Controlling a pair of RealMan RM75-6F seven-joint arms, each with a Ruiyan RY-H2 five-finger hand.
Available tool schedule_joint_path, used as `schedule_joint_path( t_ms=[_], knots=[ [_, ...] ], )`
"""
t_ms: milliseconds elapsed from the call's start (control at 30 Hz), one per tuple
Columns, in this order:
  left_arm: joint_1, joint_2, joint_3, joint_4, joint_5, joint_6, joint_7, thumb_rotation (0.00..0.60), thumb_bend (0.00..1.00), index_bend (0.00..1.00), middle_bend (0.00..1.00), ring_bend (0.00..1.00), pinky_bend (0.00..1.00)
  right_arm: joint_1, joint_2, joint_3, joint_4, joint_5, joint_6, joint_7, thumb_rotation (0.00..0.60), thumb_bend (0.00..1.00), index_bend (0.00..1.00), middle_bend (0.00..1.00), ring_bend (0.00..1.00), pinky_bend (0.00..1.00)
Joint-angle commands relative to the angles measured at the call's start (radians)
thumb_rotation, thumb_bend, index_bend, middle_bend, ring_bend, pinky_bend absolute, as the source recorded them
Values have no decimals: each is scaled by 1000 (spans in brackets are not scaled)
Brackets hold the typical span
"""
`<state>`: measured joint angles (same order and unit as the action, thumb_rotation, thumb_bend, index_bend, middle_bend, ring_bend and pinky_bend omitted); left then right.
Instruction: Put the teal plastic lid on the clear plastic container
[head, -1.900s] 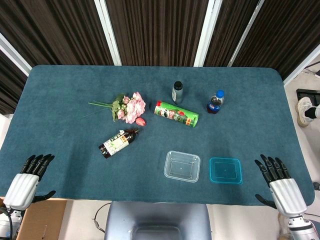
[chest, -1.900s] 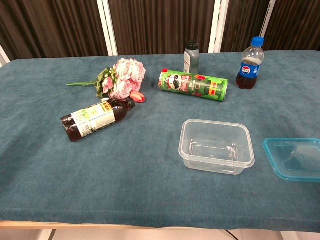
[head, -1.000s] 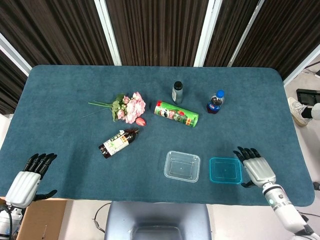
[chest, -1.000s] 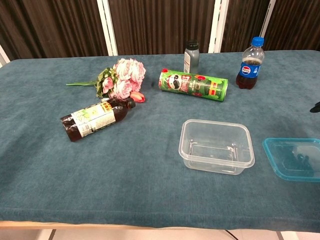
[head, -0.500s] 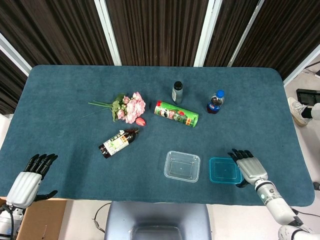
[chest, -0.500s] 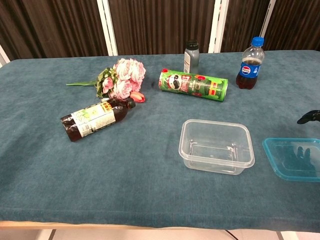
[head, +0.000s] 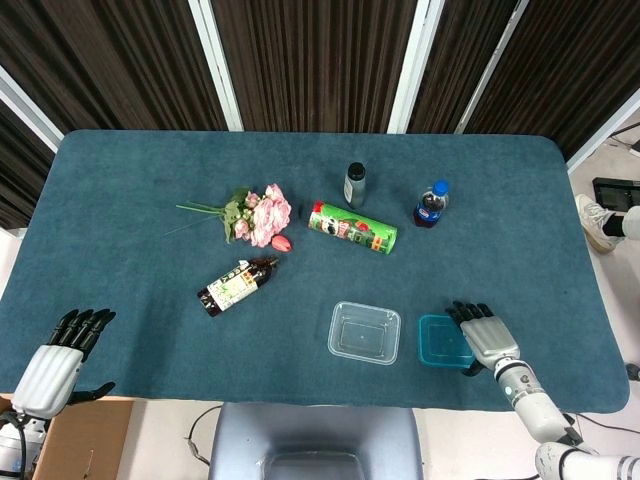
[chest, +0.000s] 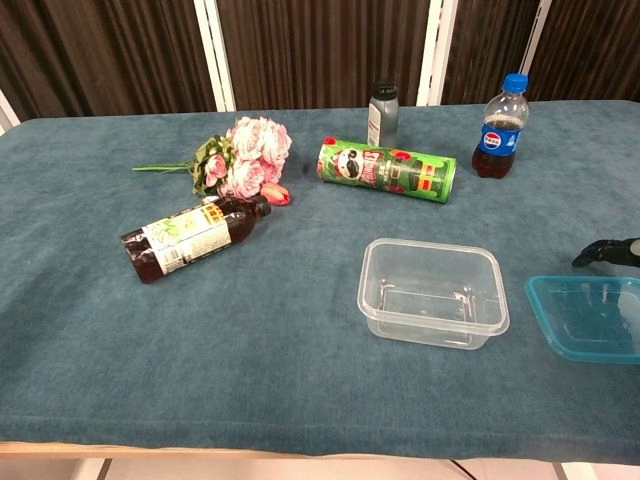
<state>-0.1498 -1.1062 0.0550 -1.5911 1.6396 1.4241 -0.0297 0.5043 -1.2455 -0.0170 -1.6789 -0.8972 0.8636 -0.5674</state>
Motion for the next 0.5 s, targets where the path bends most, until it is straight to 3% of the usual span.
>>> schedule_joint_path(
  t_ms=[33,500],
  knots=[
    [0,0,0,0,0,0,0,600,442,0,86,61,72,11,-14,-8,11,18,1,-12,600,42,241,10,0,0],
    [-1,-1,-1,0,-4,-3,1,600,443,0,86,61,72,36,-42,-30,37,57,17,-17,600,46,320,69,0,0]
  ],
)
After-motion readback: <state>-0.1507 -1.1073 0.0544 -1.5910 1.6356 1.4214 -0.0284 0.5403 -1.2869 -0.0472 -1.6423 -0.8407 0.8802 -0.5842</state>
